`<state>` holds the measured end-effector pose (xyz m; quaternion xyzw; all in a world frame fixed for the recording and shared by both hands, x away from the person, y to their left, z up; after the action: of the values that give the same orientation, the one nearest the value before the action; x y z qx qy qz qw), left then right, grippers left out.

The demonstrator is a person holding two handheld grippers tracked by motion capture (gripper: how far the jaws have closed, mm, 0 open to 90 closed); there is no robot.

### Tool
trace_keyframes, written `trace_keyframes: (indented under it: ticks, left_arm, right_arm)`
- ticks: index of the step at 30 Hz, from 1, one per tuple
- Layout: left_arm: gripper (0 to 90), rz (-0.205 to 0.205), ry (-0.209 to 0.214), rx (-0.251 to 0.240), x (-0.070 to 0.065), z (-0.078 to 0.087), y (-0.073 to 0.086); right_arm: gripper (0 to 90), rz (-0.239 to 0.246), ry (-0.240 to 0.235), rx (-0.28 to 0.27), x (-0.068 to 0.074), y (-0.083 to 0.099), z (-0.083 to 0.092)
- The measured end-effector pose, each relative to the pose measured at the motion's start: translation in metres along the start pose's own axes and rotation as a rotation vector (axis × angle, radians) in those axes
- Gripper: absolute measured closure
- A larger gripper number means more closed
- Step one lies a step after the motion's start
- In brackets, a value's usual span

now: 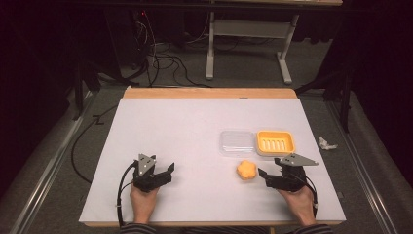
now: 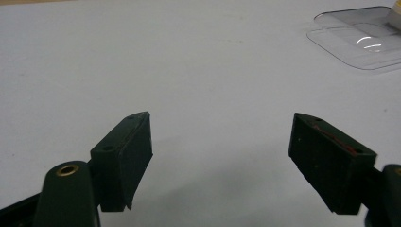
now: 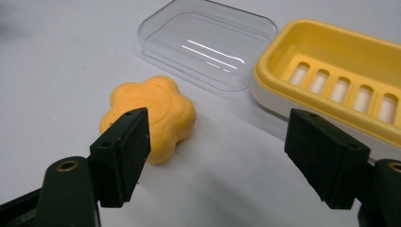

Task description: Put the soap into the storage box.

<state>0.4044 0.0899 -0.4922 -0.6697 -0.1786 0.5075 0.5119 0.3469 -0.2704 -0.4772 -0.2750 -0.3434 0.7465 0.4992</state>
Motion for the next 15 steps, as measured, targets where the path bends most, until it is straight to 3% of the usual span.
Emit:
trace_keyframes:
  ticks: [15]
  left_arm:
    - [22.8, 0.0, -0.002, -0.001, 0.0, 0.0, 0.0]
  right_arm:
    - [22.4, 0.064, -0.035, 0.035, 0.018, -0.007, -0.009]
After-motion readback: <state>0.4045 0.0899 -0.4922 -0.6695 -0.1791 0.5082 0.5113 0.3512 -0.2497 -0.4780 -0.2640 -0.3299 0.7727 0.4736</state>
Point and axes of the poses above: each handheld gripper's, and its own axes: z roughly backward along the jaws, y roughly out of its underside, x roughly to its left, the point moved 5 cm from there along -z, roughly forward along the jaws, and after that the axes turned 9 degrees about y, right-handed, at the moved point
